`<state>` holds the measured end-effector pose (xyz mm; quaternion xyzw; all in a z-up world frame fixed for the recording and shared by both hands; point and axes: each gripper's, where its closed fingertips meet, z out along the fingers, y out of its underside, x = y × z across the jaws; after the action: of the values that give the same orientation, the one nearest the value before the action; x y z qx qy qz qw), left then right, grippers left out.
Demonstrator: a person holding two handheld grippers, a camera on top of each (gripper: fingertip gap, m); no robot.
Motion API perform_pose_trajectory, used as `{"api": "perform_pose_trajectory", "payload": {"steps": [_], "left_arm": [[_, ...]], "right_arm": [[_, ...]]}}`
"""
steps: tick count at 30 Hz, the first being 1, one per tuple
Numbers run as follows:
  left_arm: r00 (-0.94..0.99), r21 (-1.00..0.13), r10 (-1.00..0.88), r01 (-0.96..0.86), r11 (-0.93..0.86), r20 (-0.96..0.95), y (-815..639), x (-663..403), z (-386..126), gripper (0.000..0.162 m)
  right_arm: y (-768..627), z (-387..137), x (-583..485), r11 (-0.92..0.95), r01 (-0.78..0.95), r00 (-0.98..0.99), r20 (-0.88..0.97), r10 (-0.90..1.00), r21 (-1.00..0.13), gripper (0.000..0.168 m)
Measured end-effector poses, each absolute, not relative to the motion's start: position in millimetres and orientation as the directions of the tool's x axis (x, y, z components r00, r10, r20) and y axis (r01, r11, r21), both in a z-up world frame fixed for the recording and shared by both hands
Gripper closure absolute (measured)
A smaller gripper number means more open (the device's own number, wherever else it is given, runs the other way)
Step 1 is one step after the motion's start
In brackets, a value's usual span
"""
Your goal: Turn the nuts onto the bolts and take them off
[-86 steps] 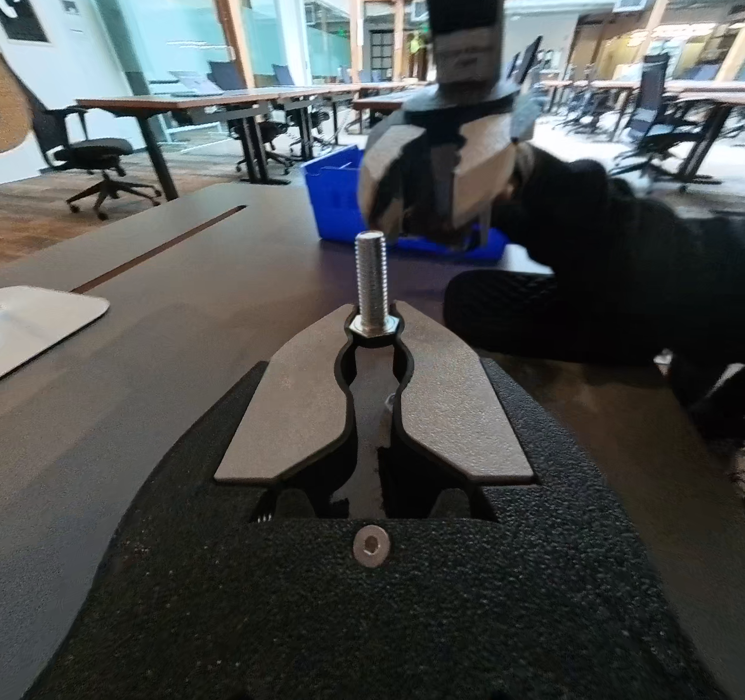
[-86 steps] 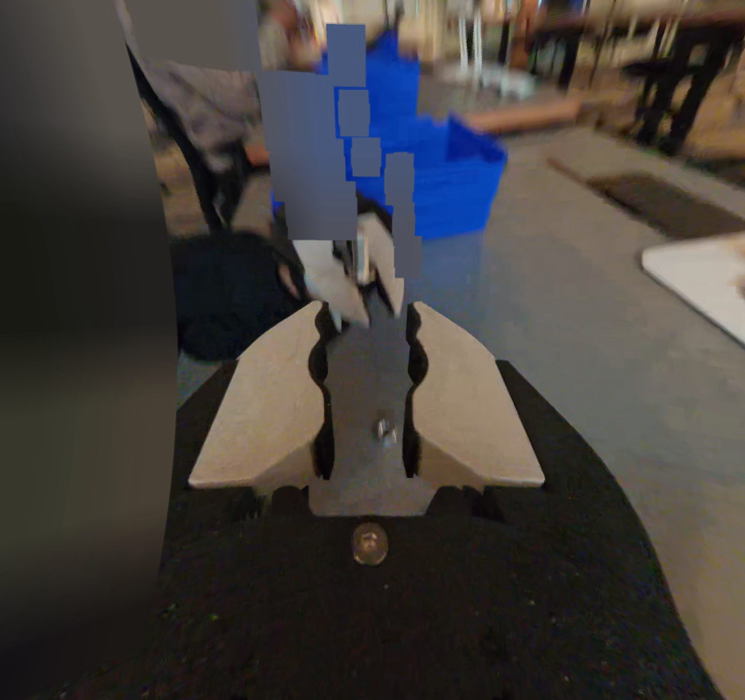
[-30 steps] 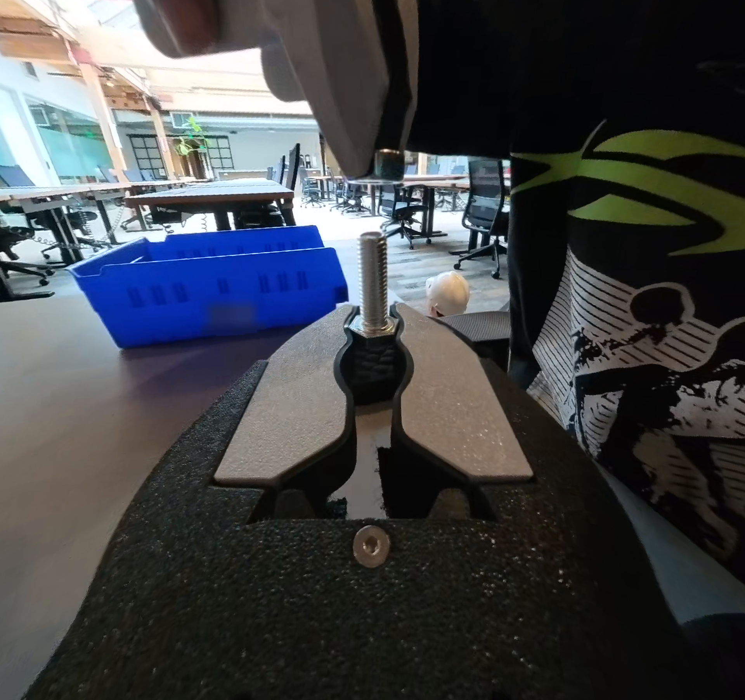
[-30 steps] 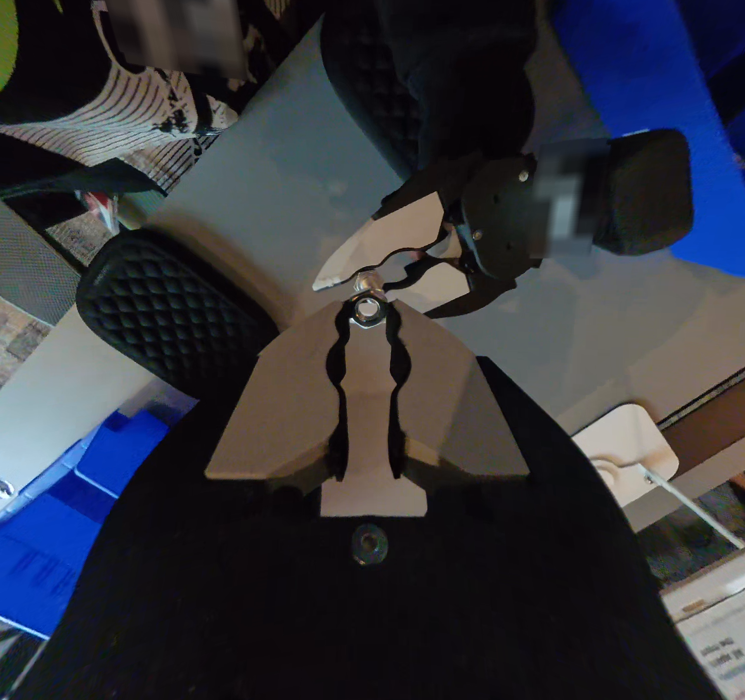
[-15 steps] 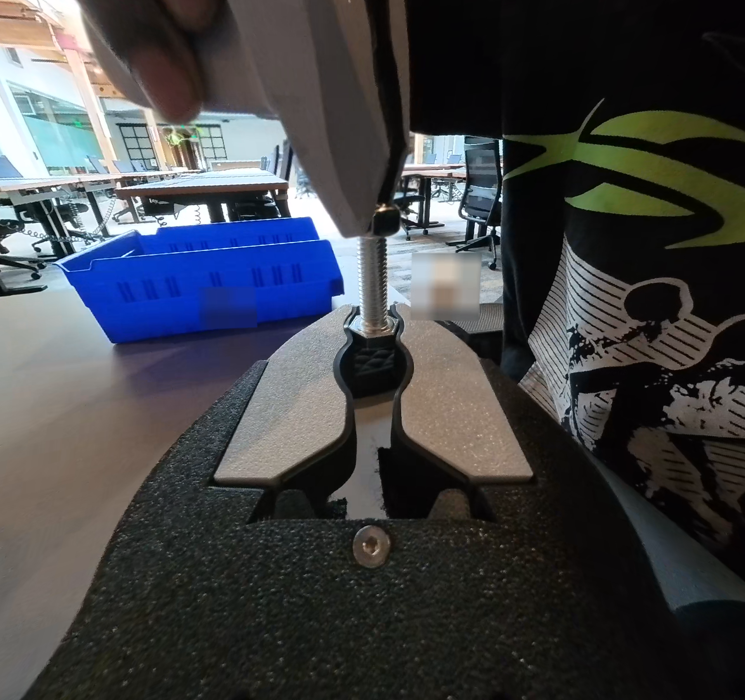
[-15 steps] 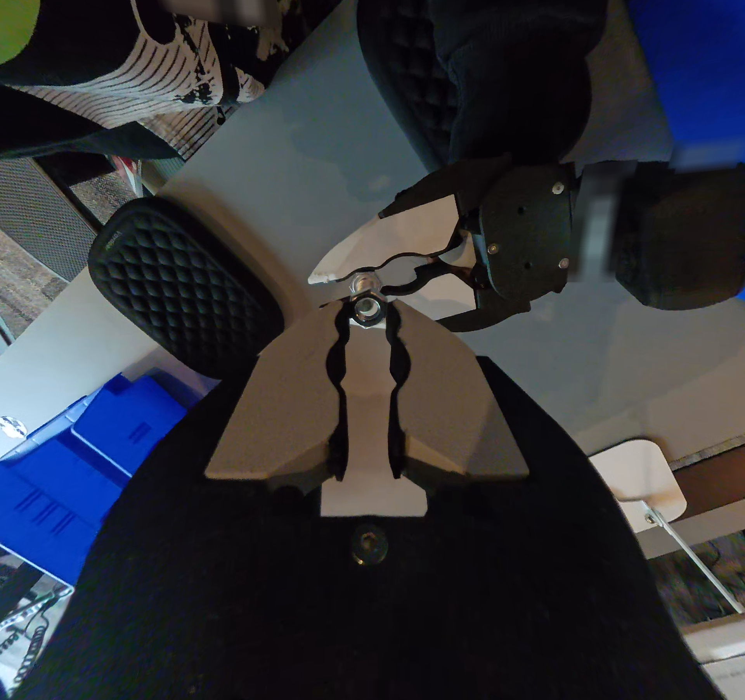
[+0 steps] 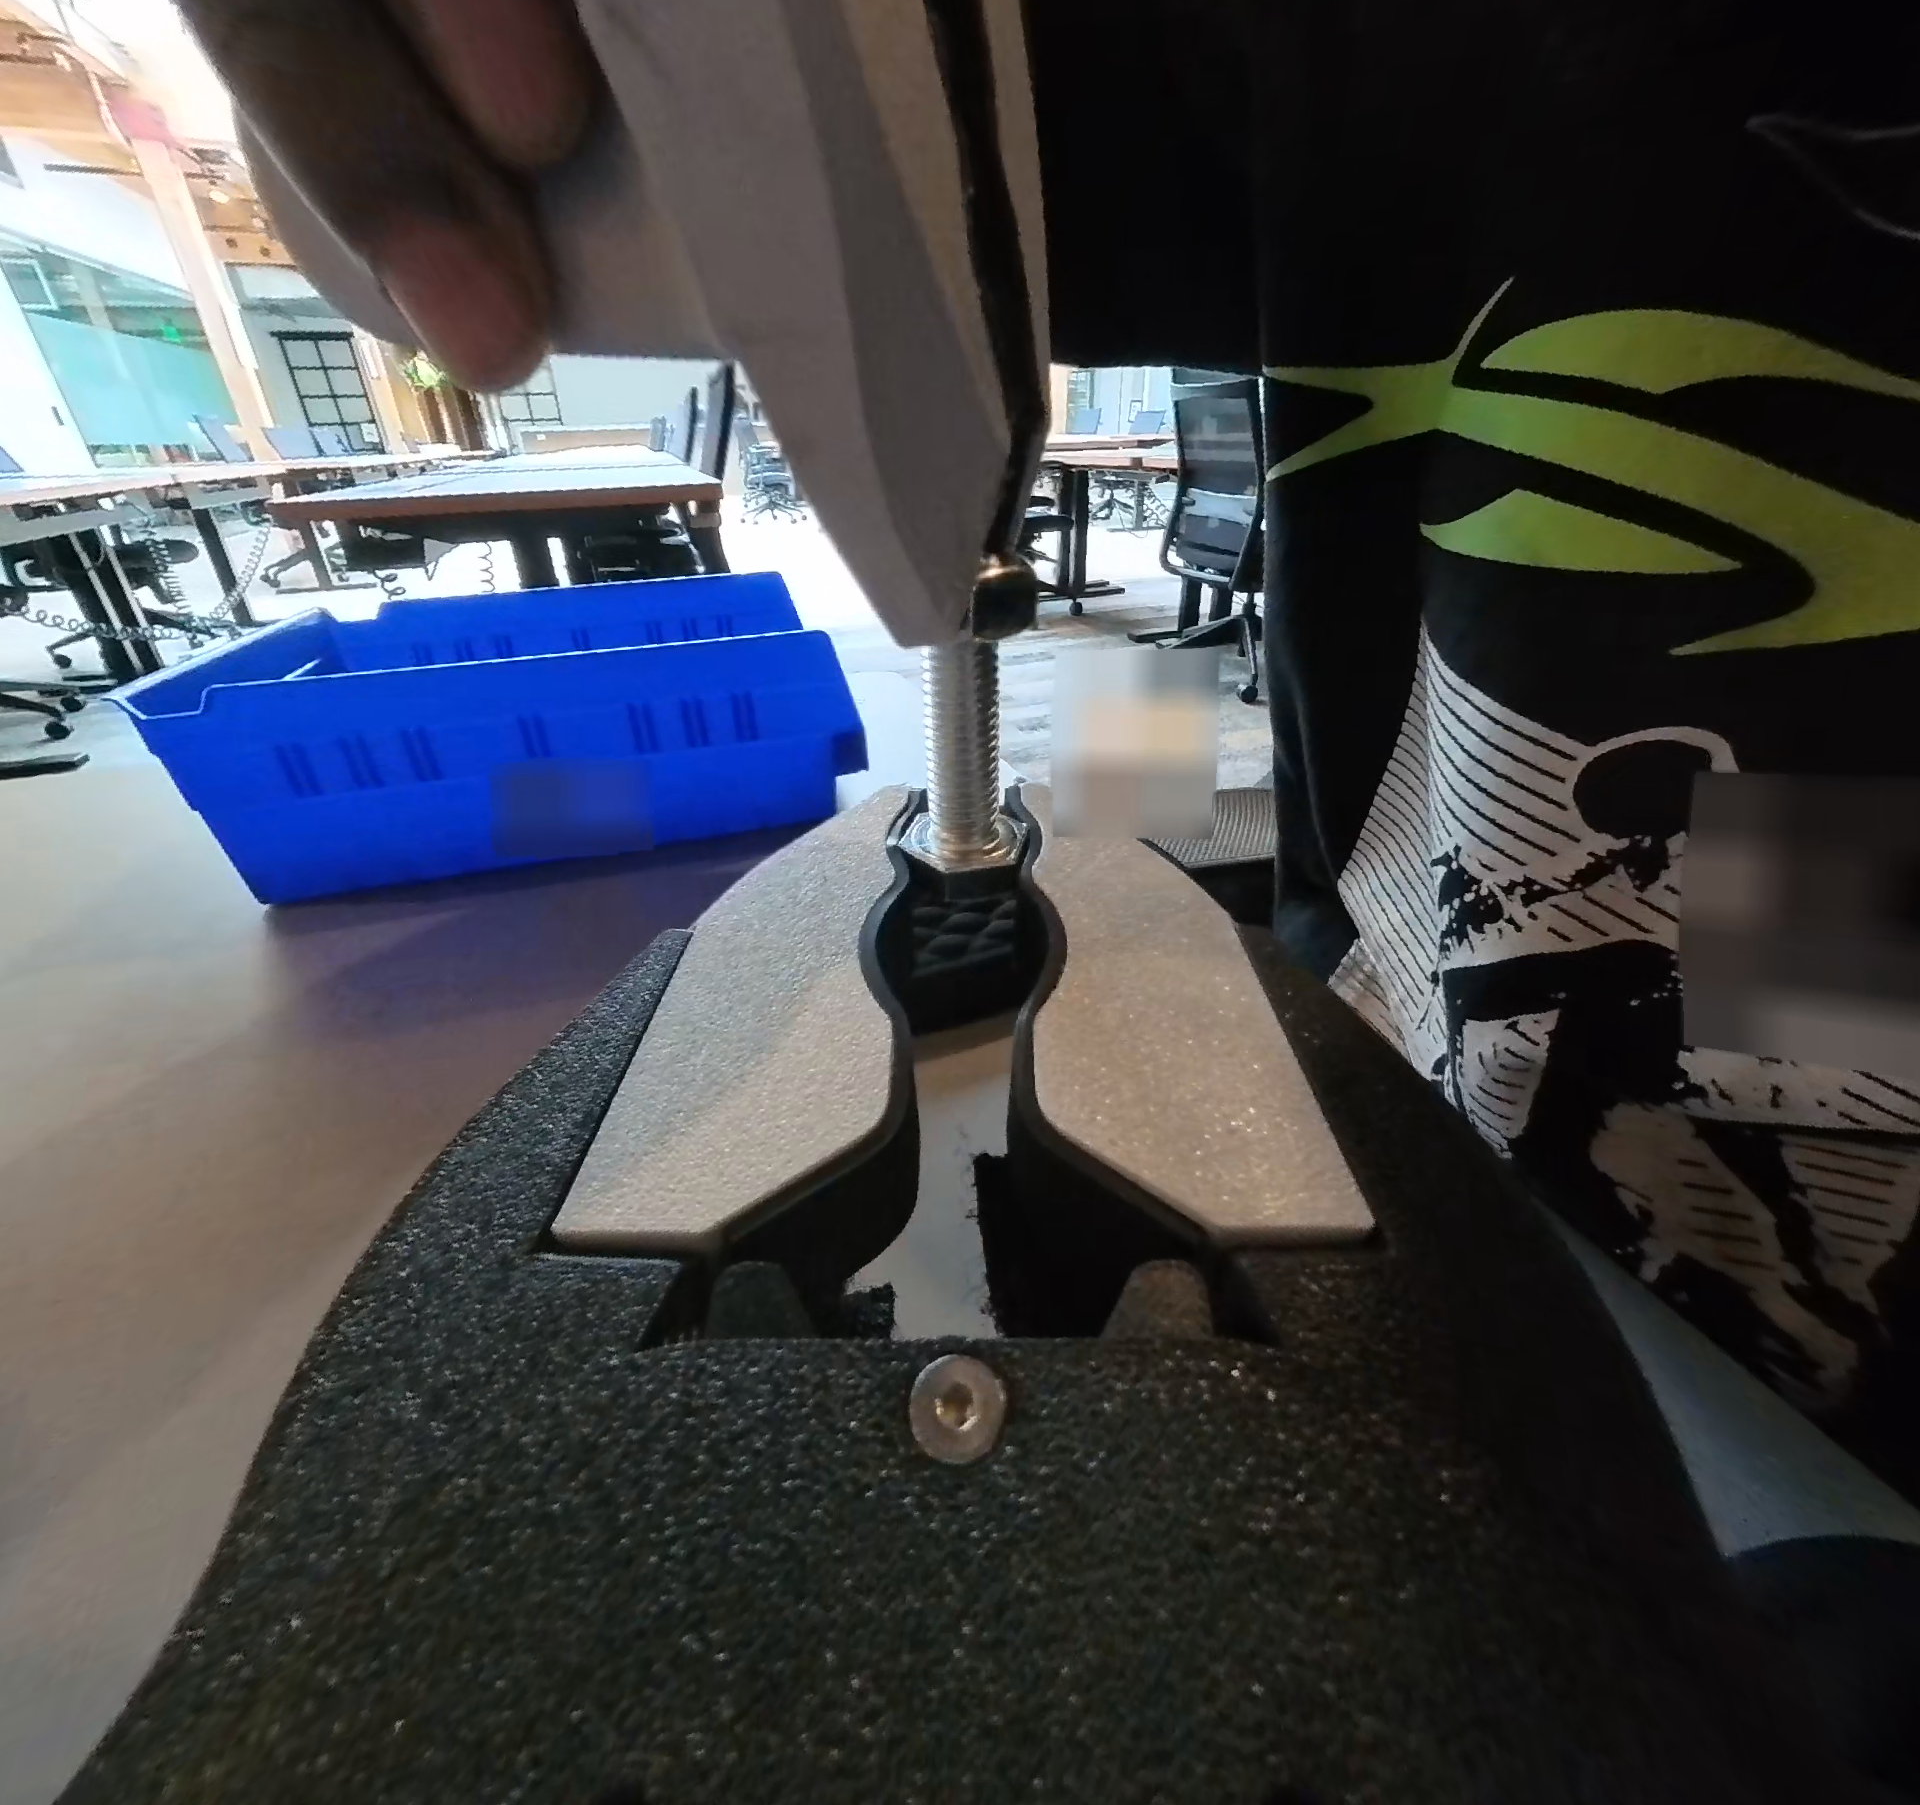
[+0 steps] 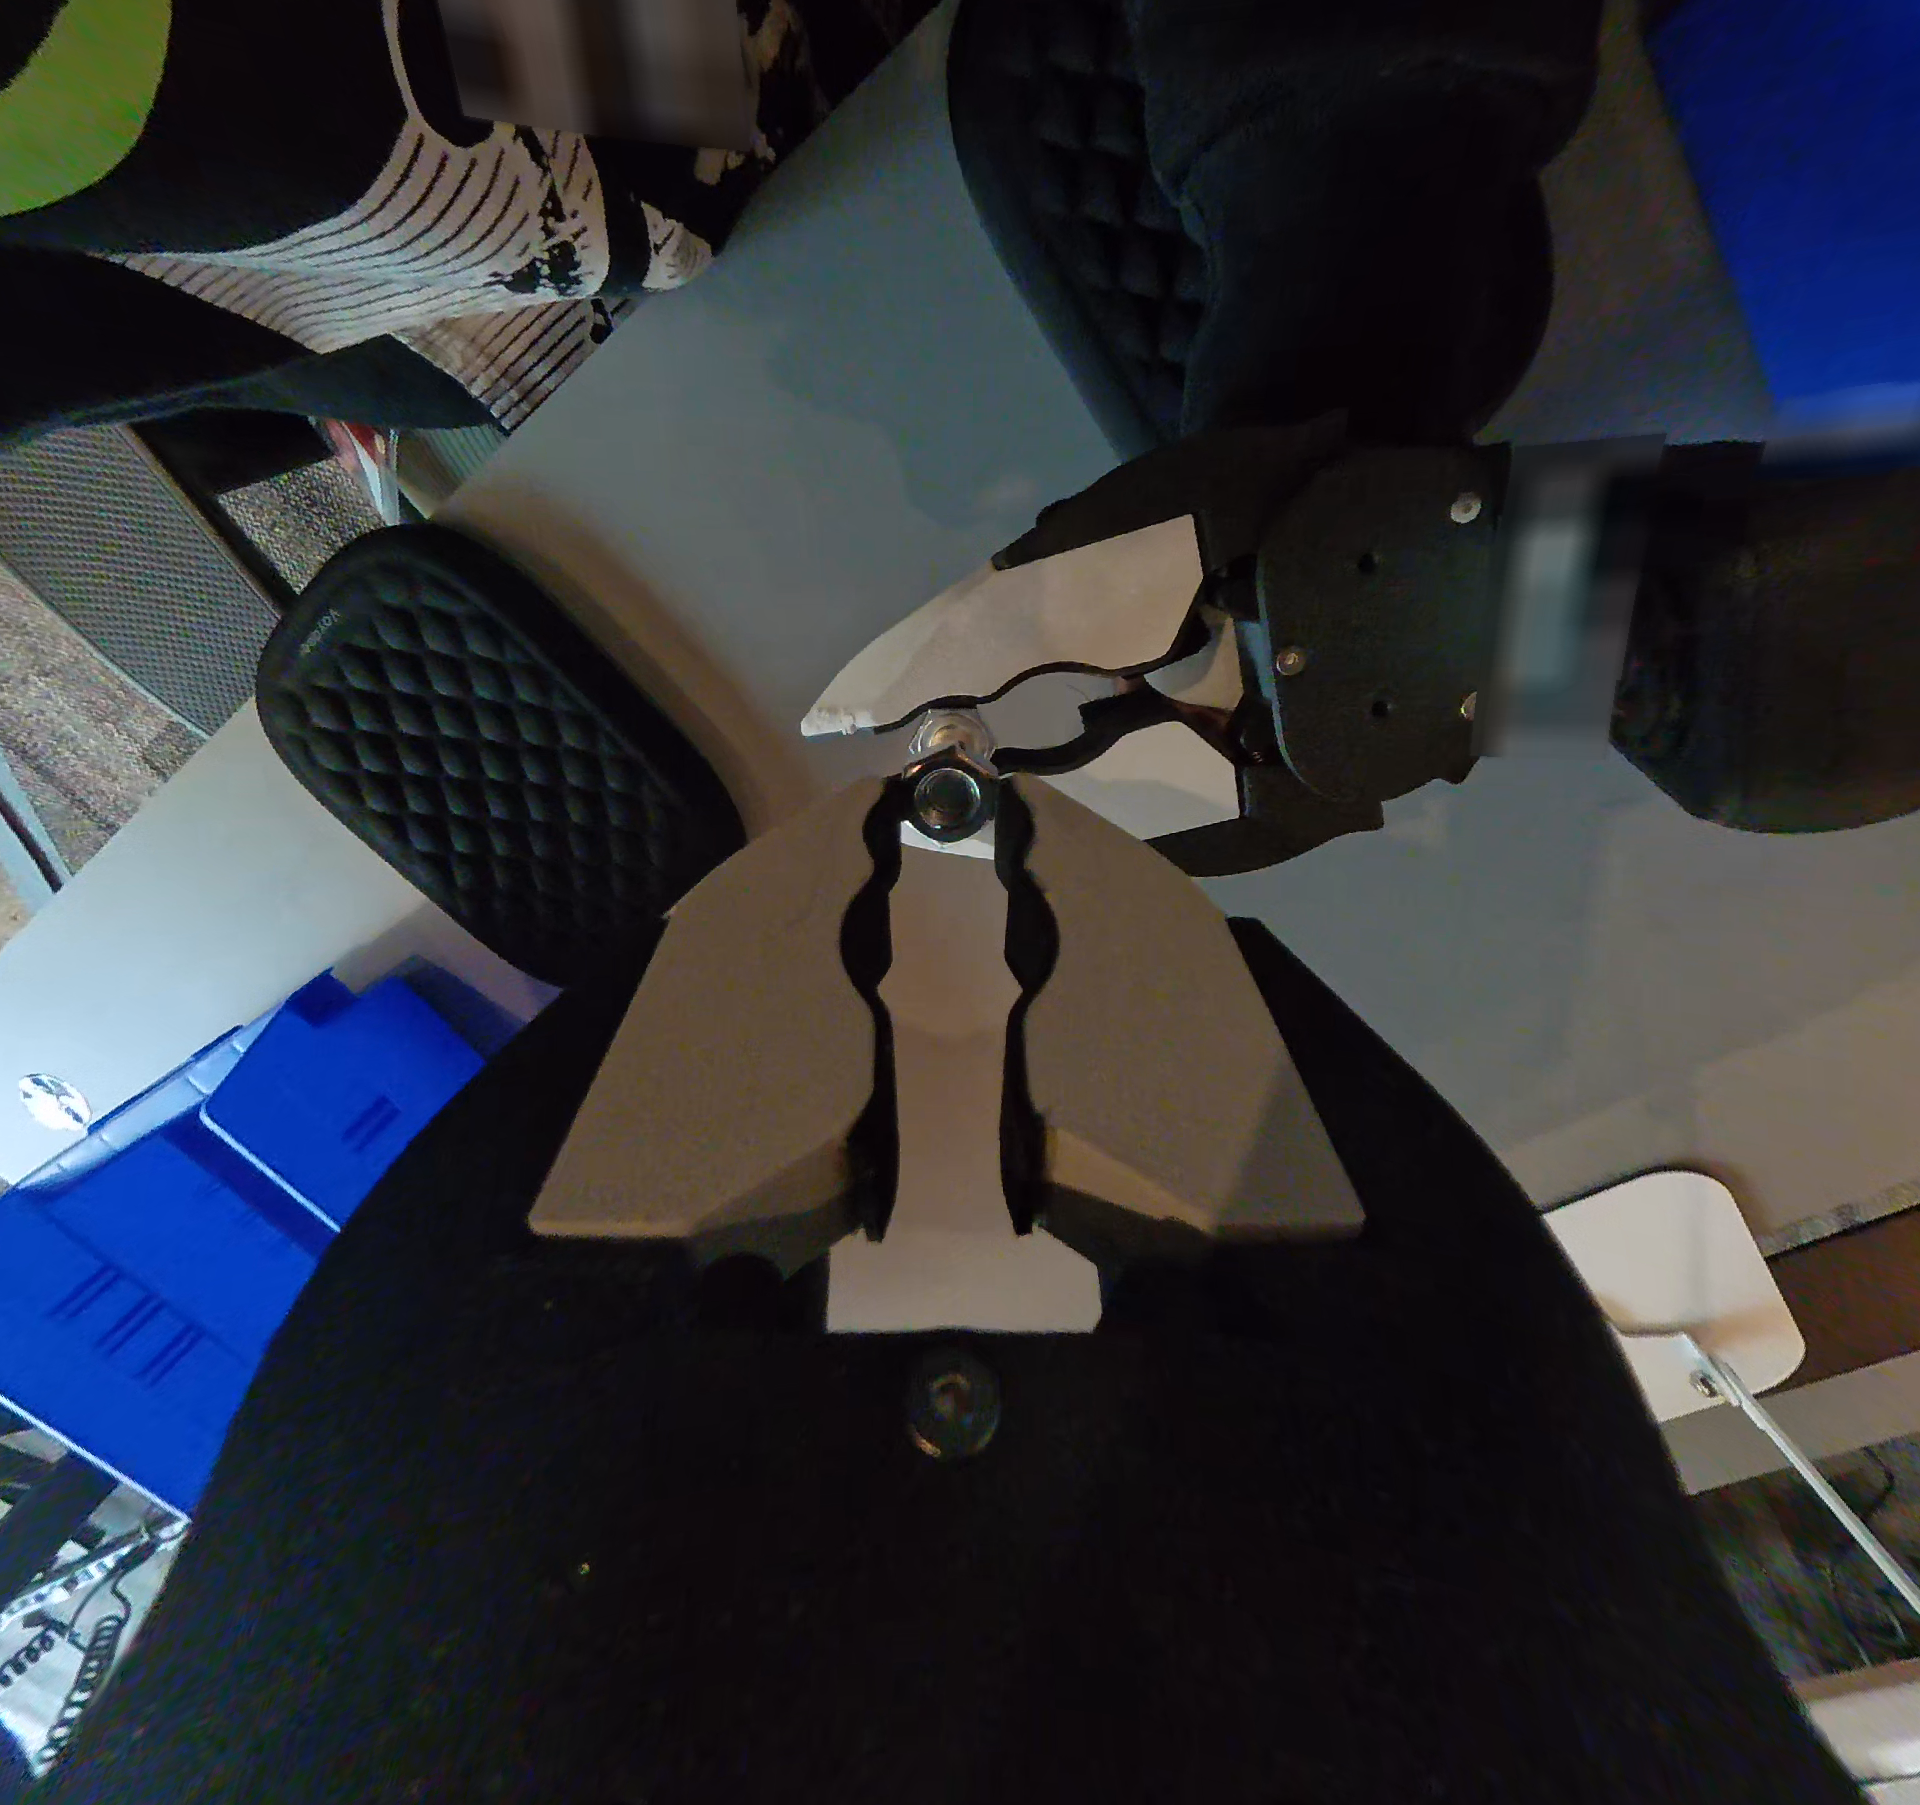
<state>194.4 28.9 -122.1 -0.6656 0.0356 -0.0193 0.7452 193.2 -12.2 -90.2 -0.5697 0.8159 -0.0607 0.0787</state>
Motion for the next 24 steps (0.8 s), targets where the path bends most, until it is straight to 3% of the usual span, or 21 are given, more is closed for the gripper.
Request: {"api": "perform_pose_trajectory", "payload": {"steps": [15, 24], "left_arm": [[0.899, -0.997, 0.434, -0.072, 0.032, -0.051, 1, 128, -127, 0.147], [0.870, -0.999, 0.492, -0.045, 0.003, -0.037, -3, 117, -133, 0.147]], "right_arm": [[-34, -93, 145, 0.717, -0.686, -0.726, 0.049, -0.686, -0.124, 0.152], [-33, -97, 134, 0.845, -0.520, -0.853, 0.039, -0.520, -0.122, 0.152]]}}
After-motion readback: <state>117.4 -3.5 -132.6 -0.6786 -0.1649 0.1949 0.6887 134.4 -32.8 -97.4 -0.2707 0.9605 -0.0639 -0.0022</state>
